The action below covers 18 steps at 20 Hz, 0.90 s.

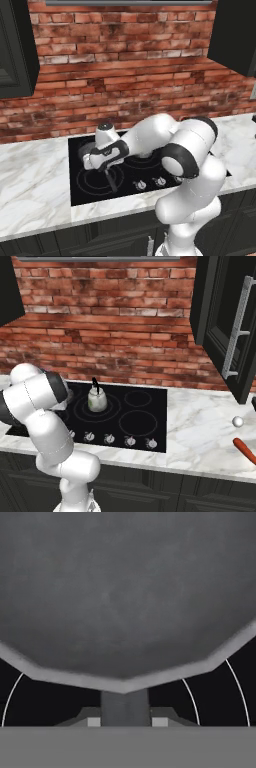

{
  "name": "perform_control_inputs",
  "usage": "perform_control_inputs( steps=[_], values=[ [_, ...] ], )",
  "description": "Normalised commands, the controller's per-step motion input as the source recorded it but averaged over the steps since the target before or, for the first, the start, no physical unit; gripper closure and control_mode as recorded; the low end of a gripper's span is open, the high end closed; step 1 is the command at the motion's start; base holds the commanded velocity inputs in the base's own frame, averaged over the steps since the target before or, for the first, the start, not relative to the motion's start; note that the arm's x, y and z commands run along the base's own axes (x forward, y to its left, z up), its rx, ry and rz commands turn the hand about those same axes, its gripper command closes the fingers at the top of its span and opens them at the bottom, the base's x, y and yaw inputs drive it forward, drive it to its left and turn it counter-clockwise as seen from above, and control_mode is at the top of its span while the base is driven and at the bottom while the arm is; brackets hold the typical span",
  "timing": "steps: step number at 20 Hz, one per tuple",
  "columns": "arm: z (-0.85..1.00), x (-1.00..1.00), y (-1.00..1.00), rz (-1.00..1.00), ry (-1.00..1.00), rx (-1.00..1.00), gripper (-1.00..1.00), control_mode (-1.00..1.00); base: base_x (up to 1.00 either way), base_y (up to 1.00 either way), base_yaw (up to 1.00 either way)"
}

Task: Pick the pan from the cabinet and place it on the stove. Then turn on the stove burner for the pan.

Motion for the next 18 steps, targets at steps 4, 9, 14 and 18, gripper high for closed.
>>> perform_control_inputs(
  steps=[4, 9, 14, 18],
  values=[
    [-0.25, 0.4, 0.04, -0.11, 0.09, 0.0, 1.0, -1.0, 0.0, 0.0, 0.0],
    [-0.18, 0.41, 0.09, -0.11, 0.11, 0.0, 1.0, -1.0, 0.0, 0.0, 0.0],
    [-0.04, 0.3, 0.04, -0.08, 0.16, -0.01, 1.0, -1.0, 0.0, 0.0, 0.0],
    [0.0, 0.3, 0.05, -0.07, 0.19, -0.04, 1.0, -1.0, 0.0, 0.0, 0.0]
  ],
)
